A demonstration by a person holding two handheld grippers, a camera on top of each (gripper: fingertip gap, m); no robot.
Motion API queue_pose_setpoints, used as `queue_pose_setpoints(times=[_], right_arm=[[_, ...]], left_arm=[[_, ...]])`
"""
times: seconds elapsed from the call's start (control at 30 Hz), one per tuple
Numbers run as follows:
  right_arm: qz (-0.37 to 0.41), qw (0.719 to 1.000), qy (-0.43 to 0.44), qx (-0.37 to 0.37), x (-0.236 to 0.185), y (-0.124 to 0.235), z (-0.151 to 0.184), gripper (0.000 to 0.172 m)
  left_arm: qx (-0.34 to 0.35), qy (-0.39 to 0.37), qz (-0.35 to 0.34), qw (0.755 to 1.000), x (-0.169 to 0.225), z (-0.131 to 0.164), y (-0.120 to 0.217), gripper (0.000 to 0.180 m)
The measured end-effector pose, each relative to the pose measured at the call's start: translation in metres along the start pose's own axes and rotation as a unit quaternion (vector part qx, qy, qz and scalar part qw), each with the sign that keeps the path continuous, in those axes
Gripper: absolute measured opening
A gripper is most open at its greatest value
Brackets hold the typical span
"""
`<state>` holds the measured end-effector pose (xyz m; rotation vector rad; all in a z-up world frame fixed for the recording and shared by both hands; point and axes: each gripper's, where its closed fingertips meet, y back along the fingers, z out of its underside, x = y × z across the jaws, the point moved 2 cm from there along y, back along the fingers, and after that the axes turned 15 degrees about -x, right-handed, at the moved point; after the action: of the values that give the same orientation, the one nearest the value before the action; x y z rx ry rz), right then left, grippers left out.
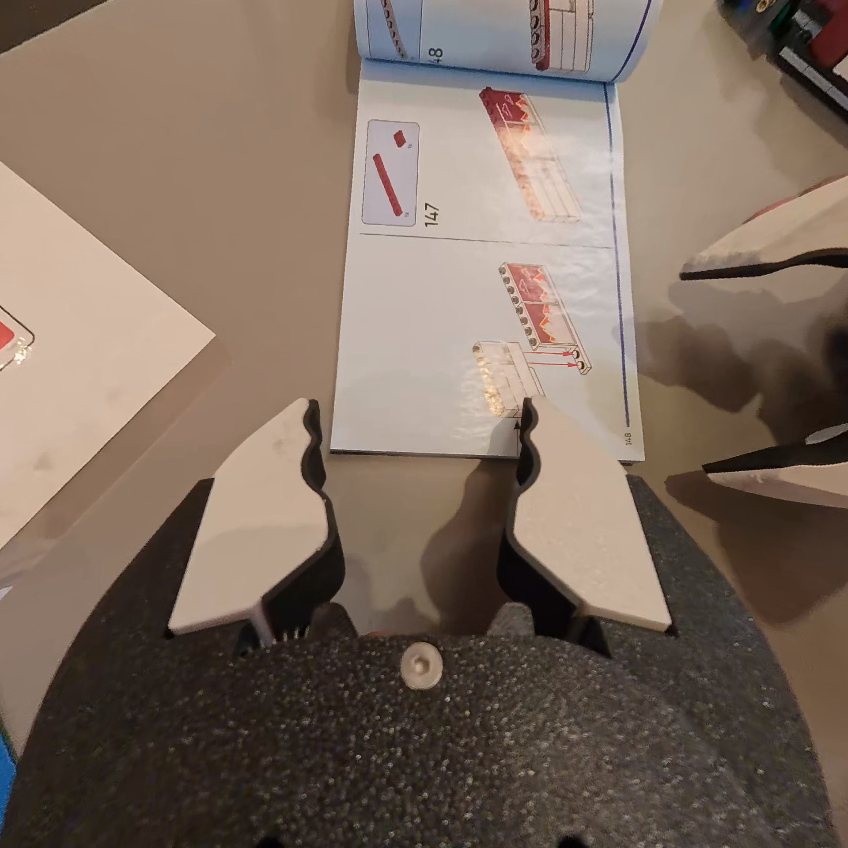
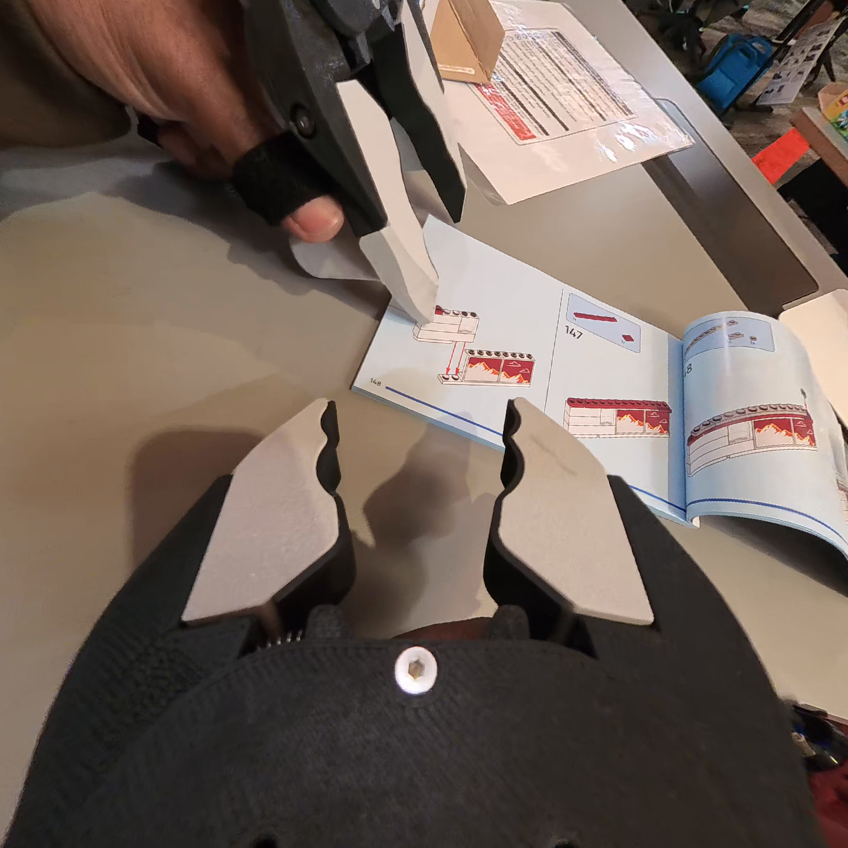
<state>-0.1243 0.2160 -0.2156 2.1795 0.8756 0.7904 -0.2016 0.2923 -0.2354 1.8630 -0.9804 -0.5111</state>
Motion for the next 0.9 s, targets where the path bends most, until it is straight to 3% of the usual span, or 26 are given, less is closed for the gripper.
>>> queue_pose_setpoints(times=[0.9], right_arm=[[-0.005,1.000,0.009,-0.020,-0.0027,-0.0047,0.0023,0.067]], left_arm=[[-0.015,-0.051,-0.038,0.998,0.0064,0.0002,0.0020,0.083]])
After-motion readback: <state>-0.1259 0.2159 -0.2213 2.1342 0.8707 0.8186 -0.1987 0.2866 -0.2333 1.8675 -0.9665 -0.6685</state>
